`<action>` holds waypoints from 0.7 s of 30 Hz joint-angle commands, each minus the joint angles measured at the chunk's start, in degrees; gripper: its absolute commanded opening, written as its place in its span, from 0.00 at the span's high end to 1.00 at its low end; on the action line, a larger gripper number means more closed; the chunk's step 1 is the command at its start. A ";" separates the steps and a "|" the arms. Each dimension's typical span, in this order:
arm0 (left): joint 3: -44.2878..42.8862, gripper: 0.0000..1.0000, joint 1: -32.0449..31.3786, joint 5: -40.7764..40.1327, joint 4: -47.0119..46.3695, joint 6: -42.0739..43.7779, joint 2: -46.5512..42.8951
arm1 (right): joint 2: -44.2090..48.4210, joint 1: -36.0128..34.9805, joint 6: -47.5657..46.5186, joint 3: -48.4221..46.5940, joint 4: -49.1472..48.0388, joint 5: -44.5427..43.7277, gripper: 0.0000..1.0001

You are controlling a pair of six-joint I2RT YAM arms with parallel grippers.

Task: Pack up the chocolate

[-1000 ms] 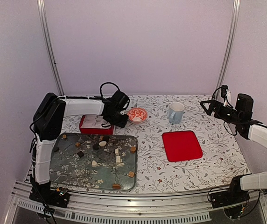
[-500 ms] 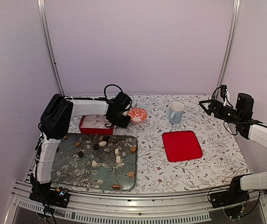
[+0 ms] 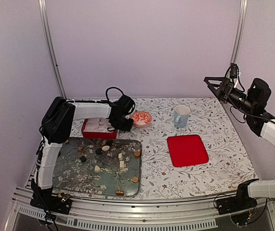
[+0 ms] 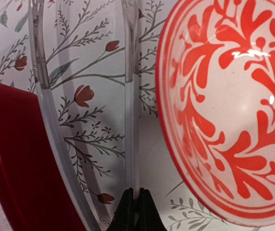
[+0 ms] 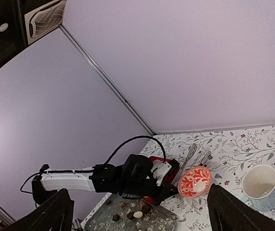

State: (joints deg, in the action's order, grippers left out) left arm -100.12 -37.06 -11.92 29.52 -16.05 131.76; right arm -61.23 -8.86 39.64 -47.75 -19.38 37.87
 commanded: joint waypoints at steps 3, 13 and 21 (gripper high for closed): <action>0.59 1.00 0.79 0.01 -2.39 -4.49 -2.65 | 0.40 -2.81 7.16 -4.04 -3.21 -3.17 0.01; 6.05 1.00 0.74 5.03 -12.68 -6.88 -15.11 | -3.75 -11.66 11.14 -11.69 -5.46 -3.19 0.01; 9.72 1.00 0.37 8.49 -18.59 -6.72 -24.04 | -6.03 -16.70 15.81 -16.41 -9.83 -0.68 0.01</action>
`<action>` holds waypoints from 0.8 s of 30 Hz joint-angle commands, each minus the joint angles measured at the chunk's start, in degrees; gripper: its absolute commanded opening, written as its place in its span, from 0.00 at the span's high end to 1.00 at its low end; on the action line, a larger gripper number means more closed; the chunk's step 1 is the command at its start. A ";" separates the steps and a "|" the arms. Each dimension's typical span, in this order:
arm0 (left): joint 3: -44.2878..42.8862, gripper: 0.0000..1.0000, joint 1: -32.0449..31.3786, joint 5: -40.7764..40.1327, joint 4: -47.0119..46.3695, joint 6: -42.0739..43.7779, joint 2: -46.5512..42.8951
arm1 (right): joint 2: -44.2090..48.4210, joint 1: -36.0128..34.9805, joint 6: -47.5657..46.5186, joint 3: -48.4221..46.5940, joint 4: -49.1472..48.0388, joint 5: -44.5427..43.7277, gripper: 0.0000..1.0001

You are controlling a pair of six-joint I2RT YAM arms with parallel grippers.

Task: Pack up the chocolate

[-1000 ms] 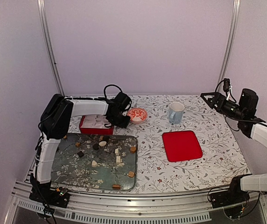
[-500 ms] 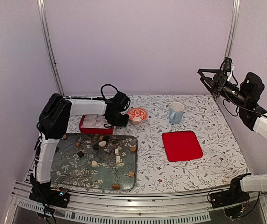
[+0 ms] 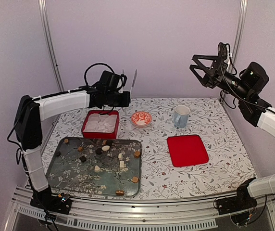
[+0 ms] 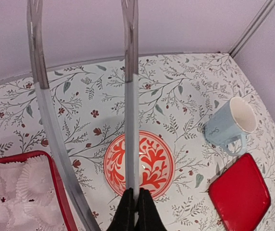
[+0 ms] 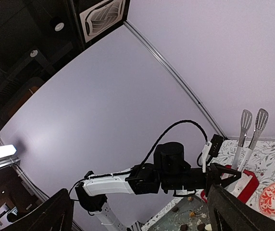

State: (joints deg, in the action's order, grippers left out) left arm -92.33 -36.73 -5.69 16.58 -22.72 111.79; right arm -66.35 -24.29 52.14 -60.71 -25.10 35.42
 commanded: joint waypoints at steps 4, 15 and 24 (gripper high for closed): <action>3.63 1.00 -0.22 2.98 -6.40 0.14 -6.29 | -0.91 -1.62 3.74 -4.95 -4.06 2.50 0.01; 6.04 1.00 -0.14 8.18 -8.03 1.92 -9.14 | -7.38 0.54 -7.58 -1.39 2.51 0.52 0.01; 9.84 1.00 0.05 19.32 -11.52 5.17 -11.68 | -8.48 2.41 -13.74 1.03 2.38 3.86 0.01</action>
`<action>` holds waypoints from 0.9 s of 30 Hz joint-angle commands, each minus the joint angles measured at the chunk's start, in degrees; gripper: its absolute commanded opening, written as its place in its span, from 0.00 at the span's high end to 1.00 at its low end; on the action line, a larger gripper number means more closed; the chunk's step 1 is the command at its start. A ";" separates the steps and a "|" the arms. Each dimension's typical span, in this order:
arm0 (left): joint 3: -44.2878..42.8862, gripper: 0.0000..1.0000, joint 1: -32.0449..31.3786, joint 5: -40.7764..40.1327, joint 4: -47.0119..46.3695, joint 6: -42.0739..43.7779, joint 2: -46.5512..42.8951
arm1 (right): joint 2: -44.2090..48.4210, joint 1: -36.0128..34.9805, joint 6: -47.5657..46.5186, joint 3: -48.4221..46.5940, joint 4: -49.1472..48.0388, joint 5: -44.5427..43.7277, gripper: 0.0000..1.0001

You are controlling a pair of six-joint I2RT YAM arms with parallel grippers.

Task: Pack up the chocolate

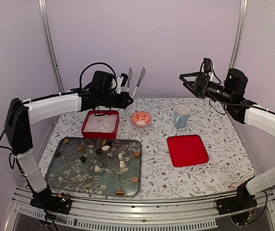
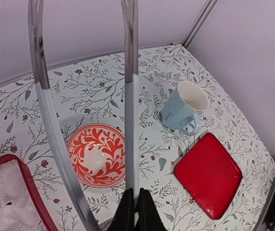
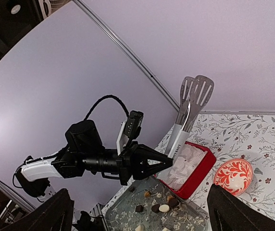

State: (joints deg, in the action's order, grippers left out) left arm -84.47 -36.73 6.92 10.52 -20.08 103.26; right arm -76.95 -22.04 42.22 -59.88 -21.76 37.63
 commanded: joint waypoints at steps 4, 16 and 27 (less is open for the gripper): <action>9.47 1.00 -0.16 12.84 -15.92 -0.82 -5.32 | 3.64 0.27 -4.17 2.22 1.22 -0.17 0.01; 11.82 1.00 -0.81 19.57 -18.18 2.29 -9.48 | -9.49 0.04 4.37 12.12 -30.56 13.31 0.06; 7.90 1.00 -1.53 33.34 -30.83 -15.08 -5.48 | -22.38 -2.37 13.47 -8.63 -26.11 20.08 0.17</action>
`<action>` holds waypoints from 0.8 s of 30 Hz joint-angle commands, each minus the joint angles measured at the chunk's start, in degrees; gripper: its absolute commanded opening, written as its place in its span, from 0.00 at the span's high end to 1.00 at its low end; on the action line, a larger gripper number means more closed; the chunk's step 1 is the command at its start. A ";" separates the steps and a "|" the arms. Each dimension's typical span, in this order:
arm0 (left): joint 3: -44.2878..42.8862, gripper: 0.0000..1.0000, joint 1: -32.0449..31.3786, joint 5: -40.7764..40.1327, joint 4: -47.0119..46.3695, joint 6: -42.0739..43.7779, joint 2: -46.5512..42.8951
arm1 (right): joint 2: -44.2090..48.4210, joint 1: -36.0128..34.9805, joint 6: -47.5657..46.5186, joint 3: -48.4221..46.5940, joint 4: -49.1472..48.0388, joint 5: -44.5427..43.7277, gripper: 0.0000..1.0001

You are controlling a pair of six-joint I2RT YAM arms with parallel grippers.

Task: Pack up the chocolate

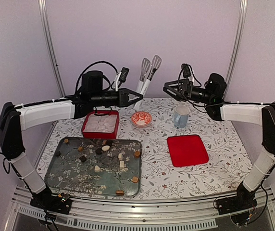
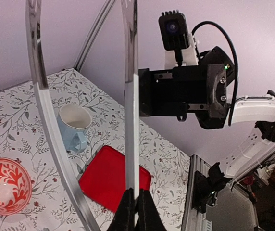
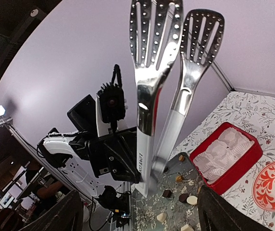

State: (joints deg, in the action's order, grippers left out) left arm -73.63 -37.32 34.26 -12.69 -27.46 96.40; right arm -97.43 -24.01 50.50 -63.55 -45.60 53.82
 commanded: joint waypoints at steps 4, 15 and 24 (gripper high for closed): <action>-5.00 1.00 -1.09 8.42 -5.63 -12.83 1.45 | -0.80 -1.39 6.70 -5.26 1.44 4.61 0.21; -2.96 1.00 -1.46 16.70 1.32 -15.67 -1.49 | 3.08 -6.37 1.69 -6.96 11.32 0.45 0.34; -1.06 1.00 -1.96 19.38 -0.93 -17.55 -2.61 | 0.85 -6.40 1.50 -9.16 10.84 0.64 0.56</action>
State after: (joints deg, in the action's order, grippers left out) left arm -75.02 -38.70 51.44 -11.64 -44.23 96.25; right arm -96.29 -30.41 51.96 -70.32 -34.39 54.65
